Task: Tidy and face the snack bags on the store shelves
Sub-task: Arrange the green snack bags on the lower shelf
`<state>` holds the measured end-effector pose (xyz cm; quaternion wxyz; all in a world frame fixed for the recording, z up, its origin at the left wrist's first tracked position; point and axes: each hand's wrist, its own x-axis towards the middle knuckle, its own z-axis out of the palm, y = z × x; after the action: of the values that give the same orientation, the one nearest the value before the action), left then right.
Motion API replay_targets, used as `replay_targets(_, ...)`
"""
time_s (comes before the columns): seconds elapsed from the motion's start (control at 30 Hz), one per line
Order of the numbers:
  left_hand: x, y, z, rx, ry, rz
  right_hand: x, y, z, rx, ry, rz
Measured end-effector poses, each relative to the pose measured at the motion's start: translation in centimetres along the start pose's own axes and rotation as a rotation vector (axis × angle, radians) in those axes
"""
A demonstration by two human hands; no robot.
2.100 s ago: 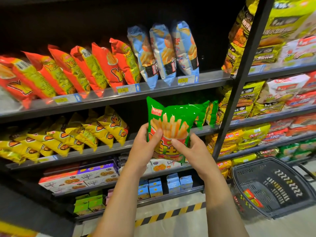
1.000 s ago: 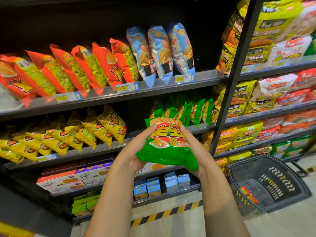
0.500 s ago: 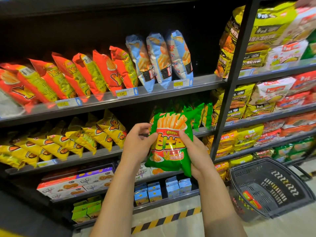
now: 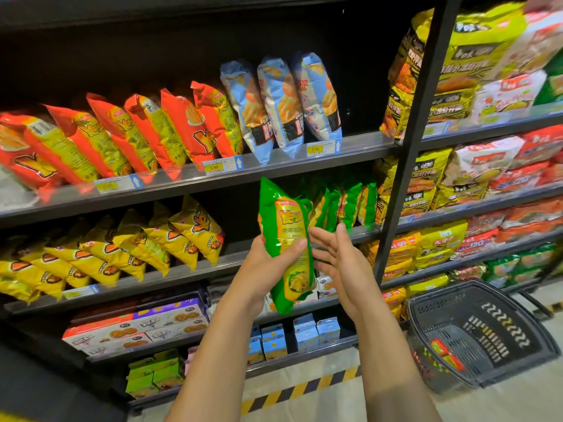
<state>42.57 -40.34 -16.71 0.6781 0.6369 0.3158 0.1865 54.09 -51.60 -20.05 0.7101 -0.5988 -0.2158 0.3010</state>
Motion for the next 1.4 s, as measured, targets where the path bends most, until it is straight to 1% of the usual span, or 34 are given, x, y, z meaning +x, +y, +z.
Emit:
replay_targets(0.07,0.4,-0.5,-0.3,-0.062,0.040,-0.042,0.0,-0.1,-0.3,-0.007,0.012,-0.008)
replay_targets(0.13,0.6,-0.7,-0.6,-0.130,0.043,-0.083,0.1,-0.1,-0.5,0.002,0.040,-0.029)
replay_targets(0.2,0.6,-0.8,-1.0,-0.236,-0.016,-0.109,0.2,0.1,-0.9,0.037,0.080,-0.052)
replay_targets(0.27,0.5,-0.8,-1.3,-0.332,-0.091,-0.121,0.4,0.5,-1.2,0.012,0.094,-0.066)
replay_targets(0.37,0.3,-0.9,-1.3,-0.399,-0.162,-0.127,0.4,1.3,-1.4,-0.077,-0.002,-0.035)
replay_targets(0.43,0.3,-1.0,-1.2,-0.393,-0.187,-0.122,0.4,1.8,-1.4,-0.108,-0.075,-0.004)
replay_targets(0.53,0.6,-1.3,-1.3,-0.335,-0.181,-0.102,0.3,1.6,-1.3,-0.153,-0.113,-0.048)
replay_targets(0.73,1.0,-2.0,-1.9,-0.184,-0.124,-0.032,0.3,1.8,-1.4,-0.174,-0.002,-0.125)
replay_targets(0.83,1.2,-2.2,-2.3,-0.151,-0.107,-0.014,0.6,2.0,-1.0,-0.191,0.014,-0.142)
replay_targets(0.93,1.6,-2.5,-2.7,-0.138,-0.039,0.008,1.4,2.4,-0.4,-0.223,-0.039,-0.136)
replay_targets(1.03,2.4,-3.3,-3.7,-0.149,0.064,0.026,3.1,3.2,0.4,-0.241,-0.094,-0.090)
replay_targets(1.1,3.3,-4.1,-4.8,-0.165,0.144,0.025,4.5,3.7,1.1,-0.301,-0.107,-0.091)
replay_targets(1.27,6.7,-6.2,-7.6,-0.245,0.401,-0.006,8.5,5.2,1.9,-0.415,-0.082,-0.072)
replay_targets(1.4,11.6,-8.5,-9.1,-0.269,0.558,-0.012,11.7,6.1,2.8,-0.480,-0.033,-0.061)
